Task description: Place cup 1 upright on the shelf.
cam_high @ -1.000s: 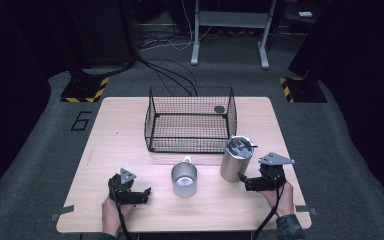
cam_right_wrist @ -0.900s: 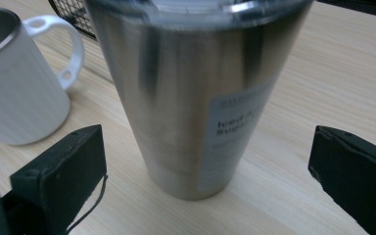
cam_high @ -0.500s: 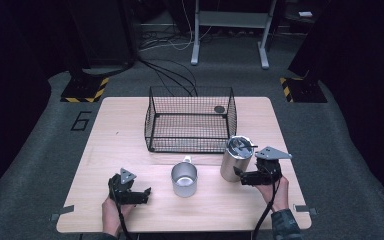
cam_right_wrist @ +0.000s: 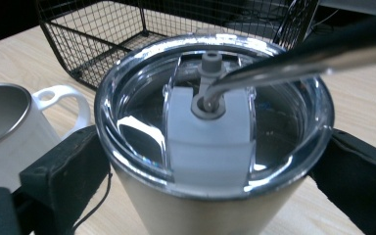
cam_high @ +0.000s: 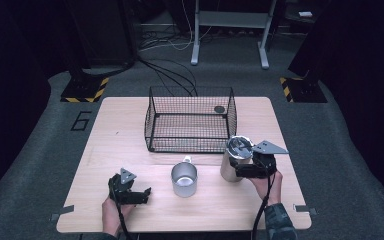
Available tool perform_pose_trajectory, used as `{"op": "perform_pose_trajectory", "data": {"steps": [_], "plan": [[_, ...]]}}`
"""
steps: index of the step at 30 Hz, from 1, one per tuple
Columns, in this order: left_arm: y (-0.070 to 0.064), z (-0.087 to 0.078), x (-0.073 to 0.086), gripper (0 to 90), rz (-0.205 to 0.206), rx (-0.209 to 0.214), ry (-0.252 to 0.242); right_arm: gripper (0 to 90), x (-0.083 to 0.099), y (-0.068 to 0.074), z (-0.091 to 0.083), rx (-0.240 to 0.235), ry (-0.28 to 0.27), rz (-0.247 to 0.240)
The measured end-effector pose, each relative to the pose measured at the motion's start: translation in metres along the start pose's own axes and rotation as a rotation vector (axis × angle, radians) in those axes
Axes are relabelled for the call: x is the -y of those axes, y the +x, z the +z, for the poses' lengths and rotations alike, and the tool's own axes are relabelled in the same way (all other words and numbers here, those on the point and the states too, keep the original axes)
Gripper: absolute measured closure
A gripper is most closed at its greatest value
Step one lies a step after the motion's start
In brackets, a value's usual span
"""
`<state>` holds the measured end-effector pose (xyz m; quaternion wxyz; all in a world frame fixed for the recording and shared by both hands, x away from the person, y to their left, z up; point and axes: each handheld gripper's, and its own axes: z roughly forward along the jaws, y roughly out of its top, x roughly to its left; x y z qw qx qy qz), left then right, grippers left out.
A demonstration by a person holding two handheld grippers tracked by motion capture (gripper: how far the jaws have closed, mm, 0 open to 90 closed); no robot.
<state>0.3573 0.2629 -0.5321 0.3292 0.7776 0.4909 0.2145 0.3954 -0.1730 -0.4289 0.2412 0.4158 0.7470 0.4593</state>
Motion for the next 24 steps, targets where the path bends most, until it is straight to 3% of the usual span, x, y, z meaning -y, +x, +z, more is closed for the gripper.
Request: {"op": "perform_pose_trajectory", "data": {"steps": [13, 15, 24], "plan": [[-0.001, 0.001, 0.000, 0.0, -0.007, -0.003, -0.007, 1.9, -0.004, 0.001, 0.012, 0.005, -0.019, -0.012], [-0.001, 0.000, -0.002, 0.0, 0.003, 0.006, 0.012, 2.2, -0.004, 0.001, 0.014, 0.011, -0.026, -0.009], [-0.003, 0.002, -0.002, 0.0, -0.004, -0.002, -0.004, 3.4, -0.004, 0.002, 0.013, 0.012, -0.030, -0.019]]}}
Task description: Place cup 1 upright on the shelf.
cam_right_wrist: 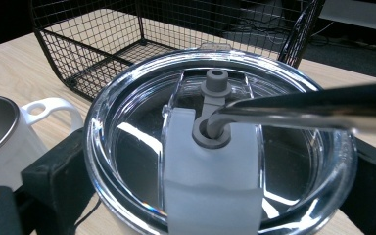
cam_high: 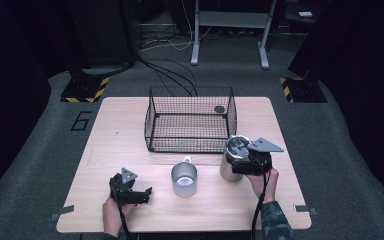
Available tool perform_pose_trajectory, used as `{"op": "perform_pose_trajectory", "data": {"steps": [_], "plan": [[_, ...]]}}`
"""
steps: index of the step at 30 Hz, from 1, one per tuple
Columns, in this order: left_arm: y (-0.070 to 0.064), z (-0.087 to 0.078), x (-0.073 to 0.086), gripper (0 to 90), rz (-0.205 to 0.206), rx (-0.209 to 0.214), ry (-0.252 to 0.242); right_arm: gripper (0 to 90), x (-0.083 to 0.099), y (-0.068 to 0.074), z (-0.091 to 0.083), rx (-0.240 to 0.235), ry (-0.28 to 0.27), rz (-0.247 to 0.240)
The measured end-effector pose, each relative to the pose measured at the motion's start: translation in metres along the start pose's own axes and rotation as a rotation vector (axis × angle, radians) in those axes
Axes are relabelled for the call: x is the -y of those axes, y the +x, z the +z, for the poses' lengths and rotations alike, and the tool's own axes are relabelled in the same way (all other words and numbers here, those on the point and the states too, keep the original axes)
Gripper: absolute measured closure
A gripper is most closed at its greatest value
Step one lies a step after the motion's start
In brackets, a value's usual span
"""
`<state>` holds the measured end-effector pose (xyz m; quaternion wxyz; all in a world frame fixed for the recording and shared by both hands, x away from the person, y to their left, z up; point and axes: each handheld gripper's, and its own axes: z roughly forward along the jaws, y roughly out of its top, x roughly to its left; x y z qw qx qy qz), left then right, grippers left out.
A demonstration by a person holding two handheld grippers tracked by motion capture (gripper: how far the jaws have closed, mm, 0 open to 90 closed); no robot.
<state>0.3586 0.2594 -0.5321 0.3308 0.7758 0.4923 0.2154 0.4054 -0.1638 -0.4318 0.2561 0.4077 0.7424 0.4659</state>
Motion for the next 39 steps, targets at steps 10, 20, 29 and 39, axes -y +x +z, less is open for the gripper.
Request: {"op": "perform_pose_trajectory", "data": {"steps": [10, 20, 29, 39], "plan": [[0.000, 0.000, 0.000, 0.0, 0.002, -0.001, 0.000, 3.5, -0.003, 0.002, -0.007, 0.002, -0.007, -0.024], [0.000, 0.000, 0.000, 0.0, -0.007, -0.003, 0.001, 3.5, -0.012, 0.001, -0.018, -0.009, -0.005, -0.021], [0.000, 0.000, 0.000, 0.1, -0.002, -0.005, 0.006, 3.5, -0.024, 0.003, -0.028, -0.021, -0.009, -0.014], [0.000, 0.000, 0.000, 0.1, -0.004, -0.006, 0.009, 3.5, -0.039, 0.005, -0.034, -0.050, -0.004, -0.008]]}}
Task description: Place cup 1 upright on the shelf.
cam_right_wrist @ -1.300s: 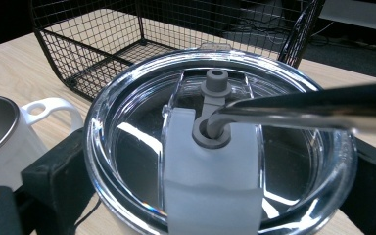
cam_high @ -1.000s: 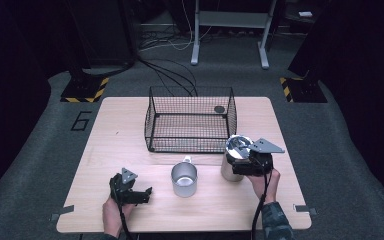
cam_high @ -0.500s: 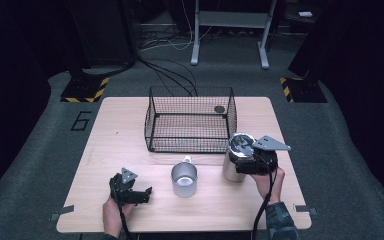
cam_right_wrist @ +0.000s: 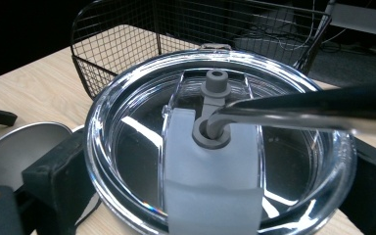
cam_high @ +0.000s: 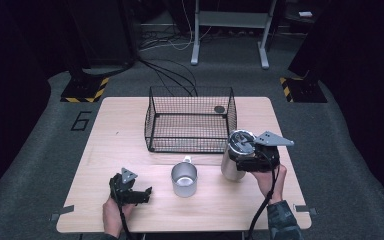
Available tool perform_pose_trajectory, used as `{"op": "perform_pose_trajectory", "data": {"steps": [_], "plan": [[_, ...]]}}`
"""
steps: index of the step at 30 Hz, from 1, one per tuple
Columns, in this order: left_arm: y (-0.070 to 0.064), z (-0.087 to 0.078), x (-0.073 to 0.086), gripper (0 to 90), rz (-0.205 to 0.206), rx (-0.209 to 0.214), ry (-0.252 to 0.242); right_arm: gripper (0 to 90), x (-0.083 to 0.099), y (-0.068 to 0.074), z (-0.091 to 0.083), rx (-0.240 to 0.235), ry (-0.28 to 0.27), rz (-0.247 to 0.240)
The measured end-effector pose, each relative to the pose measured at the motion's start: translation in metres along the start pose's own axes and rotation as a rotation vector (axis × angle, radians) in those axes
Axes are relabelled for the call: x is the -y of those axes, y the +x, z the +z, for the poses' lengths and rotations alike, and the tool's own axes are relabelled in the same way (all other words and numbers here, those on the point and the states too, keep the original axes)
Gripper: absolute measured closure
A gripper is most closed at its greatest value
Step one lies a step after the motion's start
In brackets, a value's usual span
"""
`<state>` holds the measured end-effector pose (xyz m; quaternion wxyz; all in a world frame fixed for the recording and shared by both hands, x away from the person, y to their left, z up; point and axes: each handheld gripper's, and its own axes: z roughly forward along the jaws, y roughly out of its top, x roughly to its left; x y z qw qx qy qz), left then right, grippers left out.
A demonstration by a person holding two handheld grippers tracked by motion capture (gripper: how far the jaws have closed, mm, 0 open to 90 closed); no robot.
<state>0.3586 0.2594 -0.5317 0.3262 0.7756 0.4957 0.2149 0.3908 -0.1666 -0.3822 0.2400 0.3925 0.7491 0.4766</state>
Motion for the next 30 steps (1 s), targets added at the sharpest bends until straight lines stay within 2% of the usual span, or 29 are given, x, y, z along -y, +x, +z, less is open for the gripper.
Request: {"op": "perform_pose_trajectory", "data": {"steps": [18, 30], "plan": [[0.000, 0.000, 0.000, 0.3, -0.005, -0.001, 0.000, 3.5, -0.031, 0.005, 0.001, -0.029, 0.017, -0.028], [0.000, 0.000, 0.000, 0.3, -0.004, -0.001, 0.000, 3.5, -0.052, 0.008, 0.004, -0.044, 0.007, -0.039]]}}
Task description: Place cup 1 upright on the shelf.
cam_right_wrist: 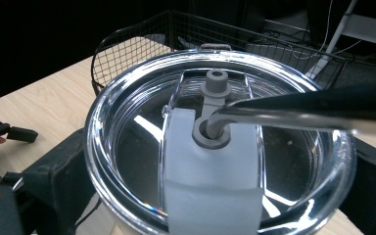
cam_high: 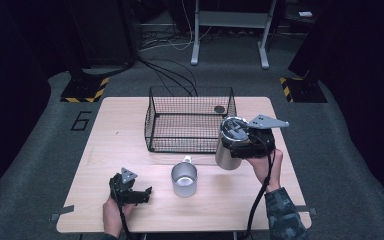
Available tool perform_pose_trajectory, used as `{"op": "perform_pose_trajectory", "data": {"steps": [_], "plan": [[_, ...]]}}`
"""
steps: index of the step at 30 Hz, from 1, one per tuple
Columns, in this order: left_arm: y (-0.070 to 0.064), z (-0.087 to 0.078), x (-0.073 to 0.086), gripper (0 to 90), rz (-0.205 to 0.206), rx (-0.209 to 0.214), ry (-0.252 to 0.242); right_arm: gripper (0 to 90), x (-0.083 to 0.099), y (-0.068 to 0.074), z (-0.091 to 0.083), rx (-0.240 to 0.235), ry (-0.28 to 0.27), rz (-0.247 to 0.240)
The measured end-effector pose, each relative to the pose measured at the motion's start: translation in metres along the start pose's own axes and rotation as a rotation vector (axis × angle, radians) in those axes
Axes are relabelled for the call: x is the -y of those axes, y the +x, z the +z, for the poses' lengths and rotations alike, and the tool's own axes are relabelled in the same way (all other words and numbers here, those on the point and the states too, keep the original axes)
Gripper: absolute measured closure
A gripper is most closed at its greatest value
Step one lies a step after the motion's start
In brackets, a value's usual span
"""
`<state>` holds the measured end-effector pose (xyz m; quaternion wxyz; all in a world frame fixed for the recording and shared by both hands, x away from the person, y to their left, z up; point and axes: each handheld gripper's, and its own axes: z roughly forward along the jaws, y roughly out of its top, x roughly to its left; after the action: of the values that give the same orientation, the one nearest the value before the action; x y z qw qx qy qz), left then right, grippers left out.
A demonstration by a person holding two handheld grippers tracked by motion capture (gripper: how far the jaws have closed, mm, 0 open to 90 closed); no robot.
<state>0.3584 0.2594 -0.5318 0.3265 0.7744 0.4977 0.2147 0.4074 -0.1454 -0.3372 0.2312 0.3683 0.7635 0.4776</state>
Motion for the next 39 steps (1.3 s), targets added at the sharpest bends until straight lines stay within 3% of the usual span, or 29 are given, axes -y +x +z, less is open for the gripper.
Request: {"op": "perform_pose_trajectory", "data": {"steps": [19, 39], "plan": [[0.000, 0.000, 0.000, 0.3, 0.000, -0.002, -0.001, 3.5, -0.030, -0.002, 0.003, -0.006, -0.016, -0.014], [0.000, 0.000, 0.000, 0.3, 0.002, -0.002, 0.001, 3.5, -0.063, -0.007, 0.019, 0.007, -0.013, -0.042]]}}
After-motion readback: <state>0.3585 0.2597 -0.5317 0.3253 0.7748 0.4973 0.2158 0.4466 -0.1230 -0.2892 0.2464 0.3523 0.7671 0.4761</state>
